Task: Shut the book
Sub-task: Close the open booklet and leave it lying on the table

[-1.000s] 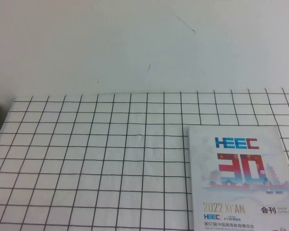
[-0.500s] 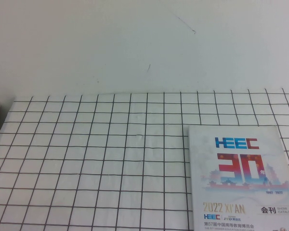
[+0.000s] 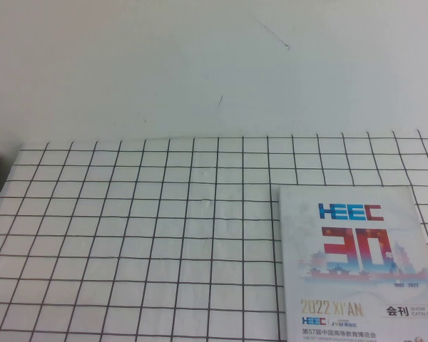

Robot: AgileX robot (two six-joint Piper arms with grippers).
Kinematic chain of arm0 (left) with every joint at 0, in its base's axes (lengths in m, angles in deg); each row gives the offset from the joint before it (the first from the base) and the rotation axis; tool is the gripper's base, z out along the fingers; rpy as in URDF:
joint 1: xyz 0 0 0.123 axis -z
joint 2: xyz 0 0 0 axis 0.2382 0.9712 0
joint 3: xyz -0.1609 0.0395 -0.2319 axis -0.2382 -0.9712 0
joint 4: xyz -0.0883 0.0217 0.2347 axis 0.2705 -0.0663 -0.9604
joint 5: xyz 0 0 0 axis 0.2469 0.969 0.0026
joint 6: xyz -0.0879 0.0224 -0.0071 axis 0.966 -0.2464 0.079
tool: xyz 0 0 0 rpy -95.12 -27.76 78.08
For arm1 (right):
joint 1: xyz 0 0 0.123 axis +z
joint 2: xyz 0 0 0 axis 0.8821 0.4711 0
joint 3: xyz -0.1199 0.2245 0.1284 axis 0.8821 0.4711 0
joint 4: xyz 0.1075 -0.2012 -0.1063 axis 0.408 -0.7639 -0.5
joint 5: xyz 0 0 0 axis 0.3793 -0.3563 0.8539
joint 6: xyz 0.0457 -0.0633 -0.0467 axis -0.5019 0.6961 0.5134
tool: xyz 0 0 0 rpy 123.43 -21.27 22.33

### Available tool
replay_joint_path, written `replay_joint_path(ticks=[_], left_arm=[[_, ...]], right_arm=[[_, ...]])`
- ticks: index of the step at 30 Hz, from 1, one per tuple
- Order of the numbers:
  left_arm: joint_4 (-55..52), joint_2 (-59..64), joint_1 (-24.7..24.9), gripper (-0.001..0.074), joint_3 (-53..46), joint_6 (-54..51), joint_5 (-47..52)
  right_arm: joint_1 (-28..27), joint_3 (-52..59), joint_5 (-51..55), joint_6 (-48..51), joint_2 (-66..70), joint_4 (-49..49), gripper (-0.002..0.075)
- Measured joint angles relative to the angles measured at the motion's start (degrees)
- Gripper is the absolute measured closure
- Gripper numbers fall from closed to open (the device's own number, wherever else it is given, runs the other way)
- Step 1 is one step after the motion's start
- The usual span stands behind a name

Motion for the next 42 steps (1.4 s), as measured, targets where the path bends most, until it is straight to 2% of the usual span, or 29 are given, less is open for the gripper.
replay_joint_path(ticks=[5,13,19,23,29,37,42], left_arm=[[0.0,-0.1,0.0,0.0738,0.0,0.0,0.1],[0.0,-0.1,0.0,0.0738,0.0,0.0,0.2],[0.0,-0.1,0.0,0.0738,0.0,0.0,0.2],[0.0,-0.1,0.0,0.0738,0.0,0.0,0.2],[0.0,-0.1,0.0,0.0738,0.0,-0.2,0.2],[0.1,-0.1,0.0,0.0738,0.0,-0.2,0.2],[0.1,-0.1,0.0,0.0738,0.0,-0.2,0.2]], right_arm=[[-0.8,0.0,0.0,0.0,-1.0,0.1,0.0729],[-7.6,1.7,-2.6,0.5,-8.8,-1.6,0.0729],[-11.1,10.8,-15.3,-10.0,-16.3,-8.3,0.0729],[-11.5,15.4,-17.1,-12.9,-17.8,-10.8,0.0729],[-13.1,20.3,-17.5,-21.2,-18.7,-17.3,0.0729],[-13.7,23.1,-15.6,-46.7,-23.3,-37.0,0.0729],[-13.7,23.3,-11.4,-46.8,-23.3,-39.4,0.0729]])
